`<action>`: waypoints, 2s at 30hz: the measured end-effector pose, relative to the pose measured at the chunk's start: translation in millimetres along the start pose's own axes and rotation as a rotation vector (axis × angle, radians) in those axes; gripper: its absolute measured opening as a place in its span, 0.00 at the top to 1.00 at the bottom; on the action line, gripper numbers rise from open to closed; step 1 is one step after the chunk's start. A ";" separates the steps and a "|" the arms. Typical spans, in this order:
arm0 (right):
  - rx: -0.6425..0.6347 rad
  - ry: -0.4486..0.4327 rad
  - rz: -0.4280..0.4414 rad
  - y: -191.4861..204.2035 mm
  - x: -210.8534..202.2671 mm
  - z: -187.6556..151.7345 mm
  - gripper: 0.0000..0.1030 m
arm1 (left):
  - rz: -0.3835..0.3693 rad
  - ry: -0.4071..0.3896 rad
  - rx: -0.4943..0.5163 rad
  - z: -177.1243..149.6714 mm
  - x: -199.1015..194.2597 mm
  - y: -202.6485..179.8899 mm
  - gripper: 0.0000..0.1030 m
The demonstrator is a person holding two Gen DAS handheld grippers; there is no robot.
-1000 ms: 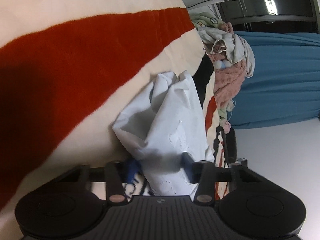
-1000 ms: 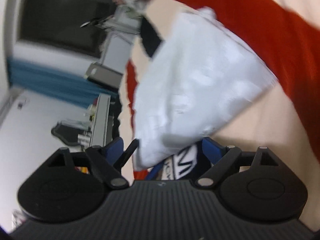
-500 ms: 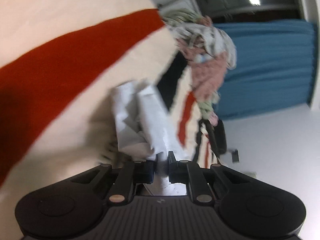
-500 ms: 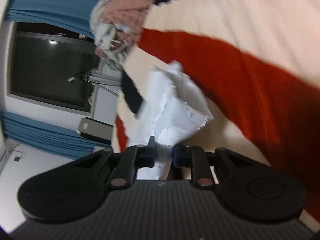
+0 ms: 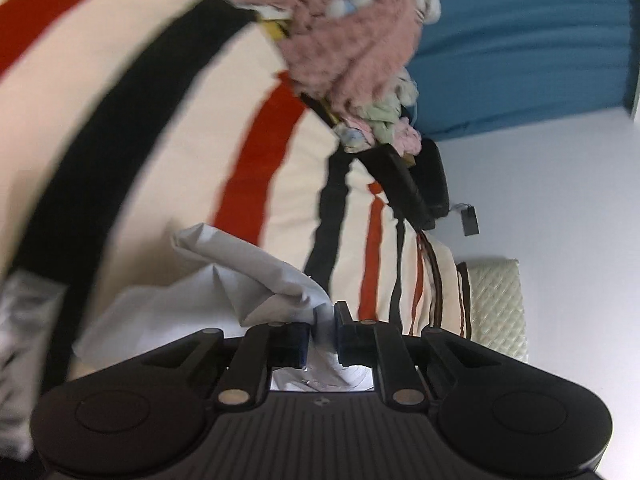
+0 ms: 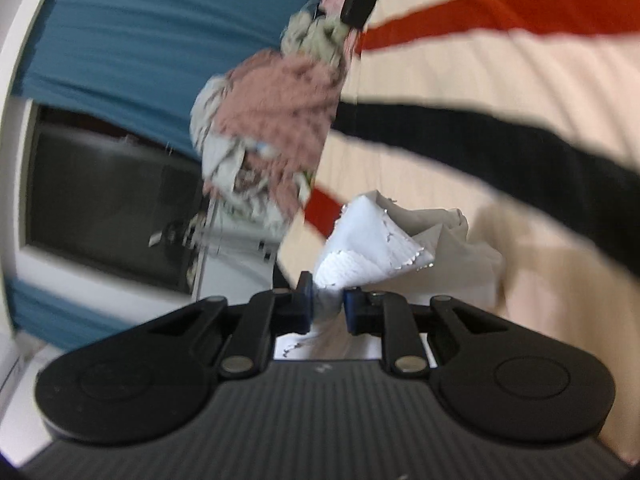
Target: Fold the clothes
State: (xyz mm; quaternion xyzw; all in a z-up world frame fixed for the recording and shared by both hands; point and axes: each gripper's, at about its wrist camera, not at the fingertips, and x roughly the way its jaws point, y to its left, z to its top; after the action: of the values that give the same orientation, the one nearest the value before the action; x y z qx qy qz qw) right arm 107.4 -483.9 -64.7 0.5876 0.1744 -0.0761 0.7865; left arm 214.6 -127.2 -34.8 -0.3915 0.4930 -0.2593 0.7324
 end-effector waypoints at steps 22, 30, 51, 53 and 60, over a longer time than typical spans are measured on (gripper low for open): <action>-0.257 -0.047 -0.246 -143.9 122.9 69.3 0.80 | 0.194 0.040 0.684 -40.0 240.1 5.6 0.75; -0.314 0.040 -0.377 -87.3 83.3 54.7 0.79 | 0.248 -0.020 0.789 -63.8 161.7 -31.7 0.74; -0.827 -0.194 -0.173 86.9 -182.9 -88.2 0.15 | 0.169 -0.372 1.049 -259.2 -236.4 -149.1 0.00; -0.855 -0.205 -0.168 86.7 -196.5 -101.7 0.15 | 0.168 -0.399 1.065 -278.2 -261.4 -144.0 0.00; -0.938 -0.248 -0.179 73.2 -218.4 -142.3 0.15 | 0.178 -0.484 1.054 -322.4 -316.2 -114.3 0.00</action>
State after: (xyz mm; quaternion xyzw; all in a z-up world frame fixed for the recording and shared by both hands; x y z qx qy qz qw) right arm -97.7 -345.4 45.1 0.1395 0.1449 -0.1260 0.9714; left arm -202.9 -51.5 157.3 0.0204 0.1472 -0.3101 0.9390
